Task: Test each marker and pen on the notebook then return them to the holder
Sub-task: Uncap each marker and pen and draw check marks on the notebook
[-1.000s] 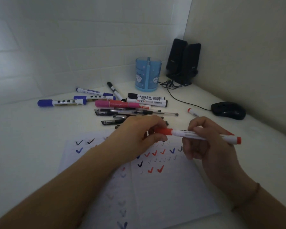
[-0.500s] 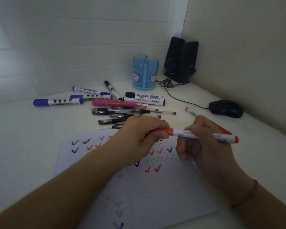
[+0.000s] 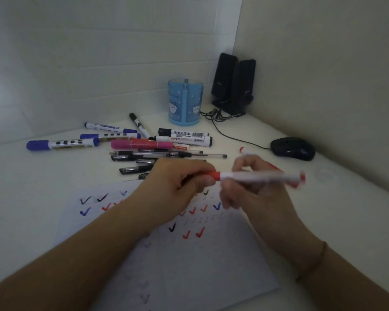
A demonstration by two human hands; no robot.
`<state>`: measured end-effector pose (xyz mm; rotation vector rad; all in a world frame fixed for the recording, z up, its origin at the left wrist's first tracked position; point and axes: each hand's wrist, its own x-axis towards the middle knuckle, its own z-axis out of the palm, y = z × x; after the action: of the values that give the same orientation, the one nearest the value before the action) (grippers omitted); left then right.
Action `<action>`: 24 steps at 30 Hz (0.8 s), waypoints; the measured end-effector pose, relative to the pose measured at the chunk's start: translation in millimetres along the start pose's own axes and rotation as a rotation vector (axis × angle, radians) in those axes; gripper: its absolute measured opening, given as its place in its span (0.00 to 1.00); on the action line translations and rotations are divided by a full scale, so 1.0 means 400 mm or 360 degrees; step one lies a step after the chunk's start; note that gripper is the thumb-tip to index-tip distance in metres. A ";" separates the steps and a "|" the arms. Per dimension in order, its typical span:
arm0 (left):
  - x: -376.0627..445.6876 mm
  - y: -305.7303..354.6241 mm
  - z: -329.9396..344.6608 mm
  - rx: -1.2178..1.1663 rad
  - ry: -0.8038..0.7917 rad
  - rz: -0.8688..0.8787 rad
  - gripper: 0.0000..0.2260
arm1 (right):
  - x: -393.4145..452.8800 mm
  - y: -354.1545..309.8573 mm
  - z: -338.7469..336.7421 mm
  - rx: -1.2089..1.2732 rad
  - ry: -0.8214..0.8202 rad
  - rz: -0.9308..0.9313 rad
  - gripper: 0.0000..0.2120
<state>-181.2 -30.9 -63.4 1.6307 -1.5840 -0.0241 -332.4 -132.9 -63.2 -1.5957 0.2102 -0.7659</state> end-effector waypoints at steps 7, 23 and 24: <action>-0.005 -0.012 -0.010 0.0339 -0.0184 -0.0322 0.26 | 0.028 0.003 -0.080 -0.0831 0.0502 -0.0224 0.04; -0.013 -0.040 -0.003 0.0486 -0.0143 -0.0260 0.12 | 0.047 0.043 -0.203 -0.2292 0.0737 0.0542 0.09; -0.013 -0.042 -0.003 0.0494 -0.0144 -0.0275 0.12 | 0.042 0.039 -0.212 -0.2316 0.0763 0.0578 0.09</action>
<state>-167.9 -28.5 -74.4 2.0302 -1.5682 0.0604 -364.3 -214.3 -73.0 -2.5270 1.6506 -0.6914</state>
